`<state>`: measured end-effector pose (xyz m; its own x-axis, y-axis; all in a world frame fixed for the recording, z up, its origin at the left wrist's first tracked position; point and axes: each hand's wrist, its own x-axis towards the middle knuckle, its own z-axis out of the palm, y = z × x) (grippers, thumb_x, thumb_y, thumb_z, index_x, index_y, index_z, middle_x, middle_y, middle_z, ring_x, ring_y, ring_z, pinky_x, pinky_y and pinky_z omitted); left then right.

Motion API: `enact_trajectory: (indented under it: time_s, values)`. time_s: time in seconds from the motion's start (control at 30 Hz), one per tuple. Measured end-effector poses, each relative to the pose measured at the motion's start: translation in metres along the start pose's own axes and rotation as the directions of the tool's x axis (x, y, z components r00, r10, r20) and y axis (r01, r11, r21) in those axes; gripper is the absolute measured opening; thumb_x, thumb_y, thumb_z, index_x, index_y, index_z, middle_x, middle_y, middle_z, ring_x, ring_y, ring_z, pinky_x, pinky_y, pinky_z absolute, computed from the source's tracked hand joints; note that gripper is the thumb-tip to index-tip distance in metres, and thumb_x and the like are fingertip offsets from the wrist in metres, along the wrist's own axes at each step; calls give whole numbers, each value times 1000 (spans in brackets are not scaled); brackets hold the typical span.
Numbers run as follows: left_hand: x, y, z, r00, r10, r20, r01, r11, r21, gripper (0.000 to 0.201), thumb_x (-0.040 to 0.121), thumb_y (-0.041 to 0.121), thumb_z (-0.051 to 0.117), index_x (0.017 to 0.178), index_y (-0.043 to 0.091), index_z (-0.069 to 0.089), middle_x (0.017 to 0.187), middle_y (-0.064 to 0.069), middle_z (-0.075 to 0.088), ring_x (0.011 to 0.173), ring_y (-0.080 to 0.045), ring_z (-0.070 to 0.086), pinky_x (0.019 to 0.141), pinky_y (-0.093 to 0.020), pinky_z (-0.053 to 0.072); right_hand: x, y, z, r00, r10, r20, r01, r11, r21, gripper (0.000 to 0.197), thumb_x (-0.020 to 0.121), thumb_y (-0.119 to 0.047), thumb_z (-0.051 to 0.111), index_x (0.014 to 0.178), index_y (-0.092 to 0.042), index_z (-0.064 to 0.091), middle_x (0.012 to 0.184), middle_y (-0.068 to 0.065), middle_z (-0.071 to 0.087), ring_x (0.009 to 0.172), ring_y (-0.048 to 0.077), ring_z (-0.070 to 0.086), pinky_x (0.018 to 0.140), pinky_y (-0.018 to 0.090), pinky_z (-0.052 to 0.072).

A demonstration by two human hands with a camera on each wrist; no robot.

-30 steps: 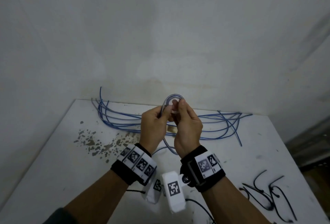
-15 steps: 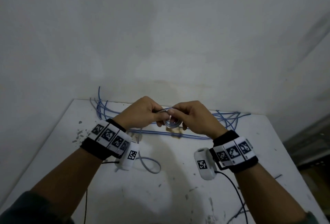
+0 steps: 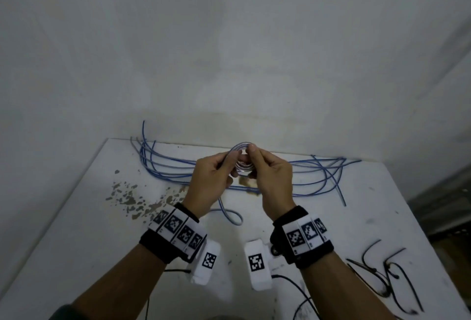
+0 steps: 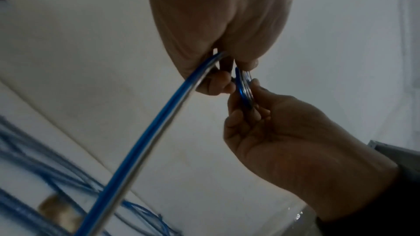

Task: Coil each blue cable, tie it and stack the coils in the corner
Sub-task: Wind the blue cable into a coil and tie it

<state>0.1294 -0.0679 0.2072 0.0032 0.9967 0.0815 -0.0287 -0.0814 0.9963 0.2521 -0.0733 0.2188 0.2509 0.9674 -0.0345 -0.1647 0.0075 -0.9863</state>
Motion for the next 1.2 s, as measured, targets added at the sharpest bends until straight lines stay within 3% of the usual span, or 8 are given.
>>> enact_trajectory:
  time_s: [0.17, 0.27, 0.43, 0.67, 0.83, 0.9, 1.03, 1.2]
  values:
    - [-8, -1, 15, 996, -72, -61, 59, 980, -189, 34, 89, 40, 60, 86, 10, 76, 66, -5, 59, 61, -15, 51, 50, -25, 39, -2, 4, 11, 989, 93, -118, -66, 975, 214, 26, 95, -28, 63, 98, -5, 77, 88, 3, 77, 73, 7, 65, 71, 28, 53]
    - [-2, -2, 6, 993, -66, -95, 54, 992, -115, 27, 94, 32, 61, 87, 11, 77, 65, -6, 60, 61, -19, 45, 48, -27, 33, -3, 6, 6, 994, 87, -68, -78, 990, 121, 28, 94, -34, 63, 103, -12, 77, 98, -2, 77, 82, 10, 62, 71, 32, 47]
    - [13, 9, -22, 996, 7, 92, -19, 991, 132, 25, 96, 23, 61, 87, 5, 75, 61, -3, 61, 44, -10, 37, 44, -20, 31, 3, -4, -26, 984, 67, 165, -47, 991, -122, 30, 95, -36, 61, 92, -11, 77, 88, 5, 71, 75, 15, 54, 66, 38, 39]
    - [7, 16, -3, 995, 31, 92, -42, 992, 119, 17, 93, 14, 65, 101, 3, 75, 61, 3, 63, 43, 0, 46, 47, -11, 36, -6, 0, -12, 1000, -13, -6, 13, 995, 97, 27, 97, -19, 61, 94, 4, 74, 70, 7, 61, 60, 15, 48, 51, 24, 42]
    - [12, 14, -13, 995, -59, 78, 45, 983, 178, 18, 92, 15, 67, 80, 4, 76, 56, -2, 64, 39, -8, 36, 43, -18, 30, 0, 0, -24, 988, 44, 149, -32, 996, -82, 23, 95, -22, 64, 93, -3, 77, 84, 9, 75, 72, 20, 61, 59, 28, 49]
    - [13, 21, -23, 982, -45, 182, -20, 941, 338, 25, 91, 15, 68, 68, 6, 74, 48, 8, 60, 37, 1, 41, 44, -12, 32, 8, -8, -37, 963, 22, 270, 45, 970, -238, 19, 92, -22, 68, 97, -5, 76, 87, 16, 75, 72, 32, 63, 62, 32, 51]
    - [21, 31, -32, 930, -75, 361, -140, 833, 535, 28, 87, 21, 73, 63, 34, 70, 52, 6, 64, 42, 0, 48, 46, -14, 35, 22, -29, -45, 858, -82, 508, 379, 769, -515, 18, 89, -25, 73, 104, -16, 76, 80, -4, 76, 67, 7, 66, 62, 23, 53]
    - [25, 40, -35, 913, -66, 402, -186, 809, 557, 34, 86, 24, 76, 54, 35, 67, 48, 10, 60, 41, -1, 46, 46, -15, 33, 28, -33, -43, 799, -162, 580, 522, 665, -534, 19, 95, -26, 65, 82, -21, 78, 70, -11, 72, 64, 7, 66, 66, 30, 54]
